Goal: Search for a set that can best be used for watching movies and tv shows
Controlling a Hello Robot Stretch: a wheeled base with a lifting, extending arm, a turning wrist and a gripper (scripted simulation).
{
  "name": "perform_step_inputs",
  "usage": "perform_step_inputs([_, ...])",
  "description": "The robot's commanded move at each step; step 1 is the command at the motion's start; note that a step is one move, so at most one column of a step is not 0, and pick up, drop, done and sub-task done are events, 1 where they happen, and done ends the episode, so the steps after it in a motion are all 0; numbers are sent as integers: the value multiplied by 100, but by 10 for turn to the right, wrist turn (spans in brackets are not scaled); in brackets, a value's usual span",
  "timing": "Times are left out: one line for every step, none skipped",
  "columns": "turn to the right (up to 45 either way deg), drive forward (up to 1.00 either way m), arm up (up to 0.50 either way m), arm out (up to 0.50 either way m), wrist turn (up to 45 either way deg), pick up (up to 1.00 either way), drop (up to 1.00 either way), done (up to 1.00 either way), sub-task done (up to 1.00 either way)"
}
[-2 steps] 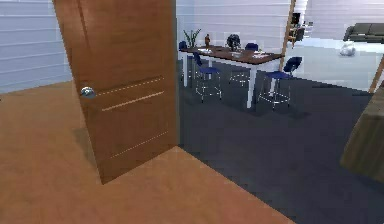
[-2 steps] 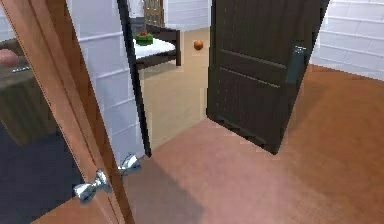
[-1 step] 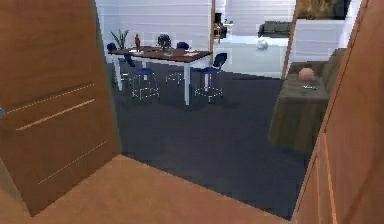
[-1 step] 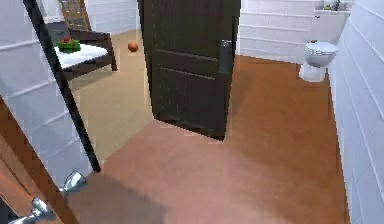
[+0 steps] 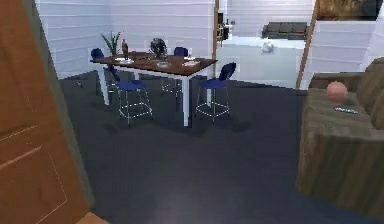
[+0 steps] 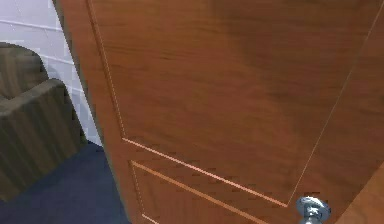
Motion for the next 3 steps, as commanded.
perform_step_inputs([60, 0, 0, 0, 0, 0, 0, 0, 0])
perform_step_inputs([0, 10, 0, 0, 0, 0, 0, 0, 0])
perform_step_inputs([120, 0, 0, 0, 0, 0, 0, 0, 0])
